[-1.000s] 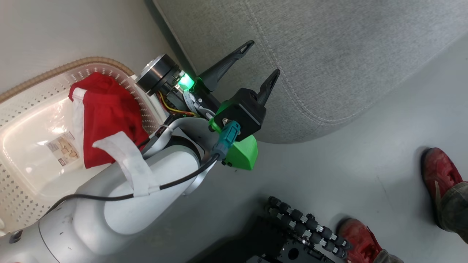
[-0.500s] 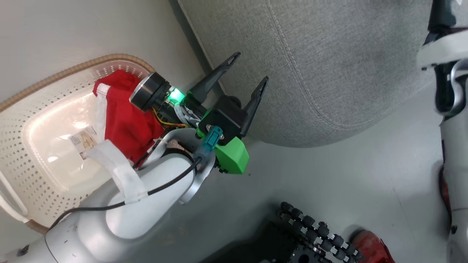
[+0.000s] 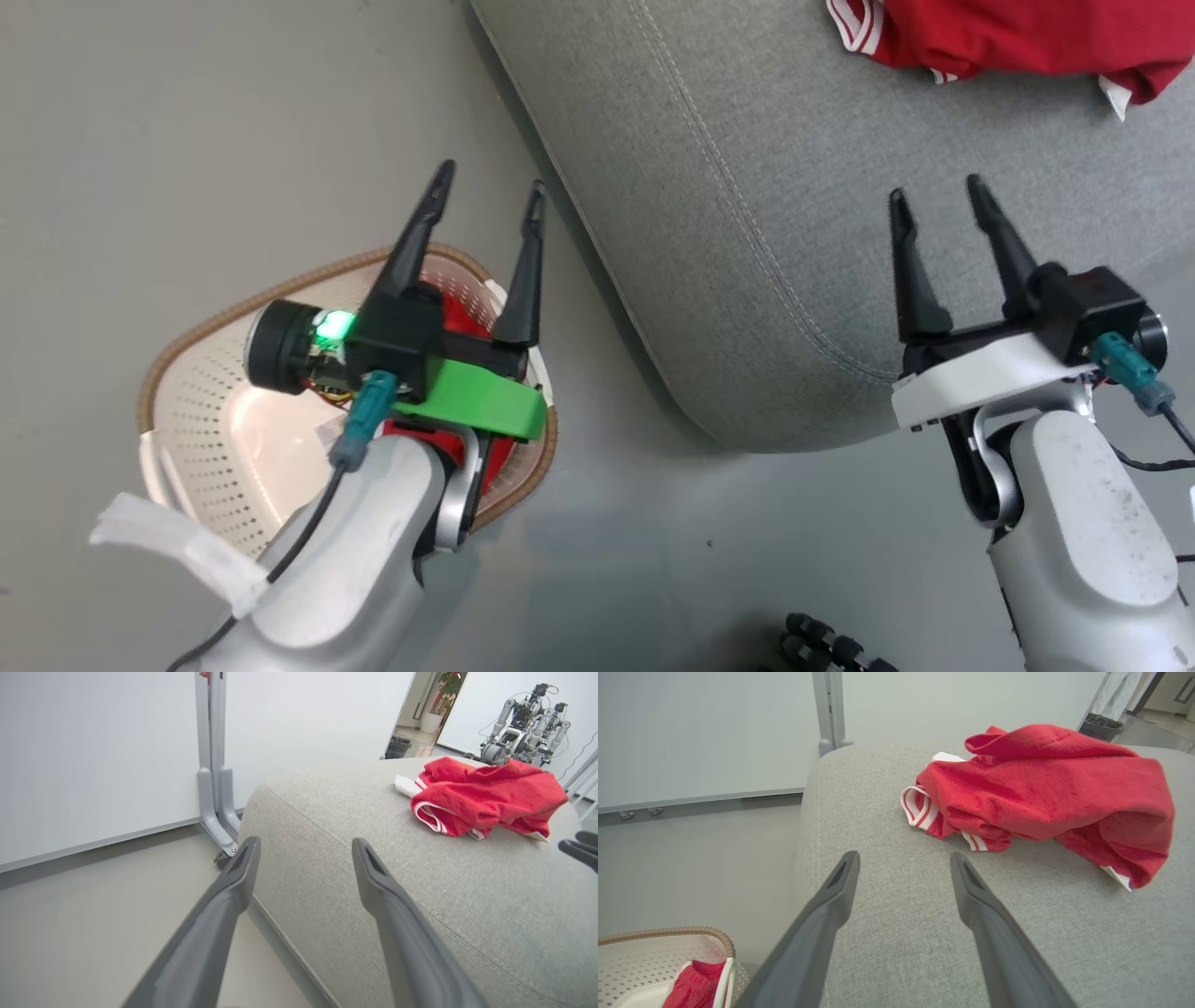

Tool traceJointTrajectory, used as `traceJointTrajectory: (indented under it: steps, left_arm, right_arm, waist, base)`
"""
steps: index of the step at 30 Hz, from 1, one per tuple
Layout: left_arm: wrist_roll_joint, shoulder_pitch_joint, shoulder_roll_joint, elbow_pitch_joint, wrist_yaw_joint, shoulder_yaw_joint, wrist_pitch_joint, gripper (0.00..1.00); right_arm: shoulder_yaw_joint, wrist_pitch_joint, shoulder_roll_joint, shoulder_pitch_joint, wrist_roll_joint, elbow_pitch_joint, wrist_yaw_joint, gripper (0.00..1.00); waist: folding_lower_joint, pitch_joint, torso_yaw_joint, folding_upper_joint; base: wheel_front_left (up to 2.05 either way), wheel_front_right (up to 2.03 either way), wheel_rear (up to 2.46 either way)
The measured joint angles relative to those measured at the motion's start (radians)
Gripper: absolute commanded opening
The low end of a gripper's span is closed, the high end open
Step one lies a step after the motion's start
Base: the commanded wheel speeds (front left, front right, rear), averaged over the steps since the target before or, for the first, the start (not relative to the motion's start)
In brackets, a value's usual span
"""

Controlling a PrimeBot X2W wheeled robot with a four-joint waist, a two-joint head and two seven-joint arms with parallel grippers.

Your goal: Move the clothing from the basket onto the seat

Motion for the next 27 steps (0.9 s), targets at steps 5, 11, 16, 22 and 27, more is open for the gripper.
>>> traceJointTrajectory:
  steps: [5,11,16,22,27]
  left_arm:
    - [0.077,0.206,-0.052,-0.073,-0.049,0.229,-0.002,1.0]
    - [0.191,0.388,-0.117,-0.103,-0.152,0.41,-0.002,1.0]
    - [0.273,0.508,-0.15,-0.136,-0.19,0.495,-0.002,1.0]
    - [0.296,0.646,-0.167,-0.174,-0.224,0.556,-0.002,1.0]
    - [0.263,0.729,-0.169,-0.197,-0.226,0.569,-0.002,1.0]
  right_arm:
    - [0.059,0.0,0.013,0.081,-0.026,-0.062,0.0,1.0]
    - [0.031,0.0,0.029,0.172,-0.063,-0.13,0.0,1.0]
    - [-0.017,0.0,0.048,0.261,-0.085,-0.201,0.0,1.0]
    - [-0.005,0.0,0.058,0.393,-0.086,-0.253,0.0,1.0]
    - [0.007,0.0,0.052,0.48,-0.082,-0.255,0.0,1.0]
  waist:
    - [0.0,-0.086,0.064,0.0]
    - [0.0,-0.195,0.144,0.0]
    - [0.0,-0.284,0.208,0.0]
    - [-0.0001,-0.386,0.265,0.0]
    - [-0.0001,-0.458,0.302,0.0]
  base:
    - [0.0,0.0,0.0]
    - [0.0,0.0,0.0]
    - [0.0,0.0,0.0]
    - [0.0,0.0,0.0]
    - [0.0,0.0,0.0]
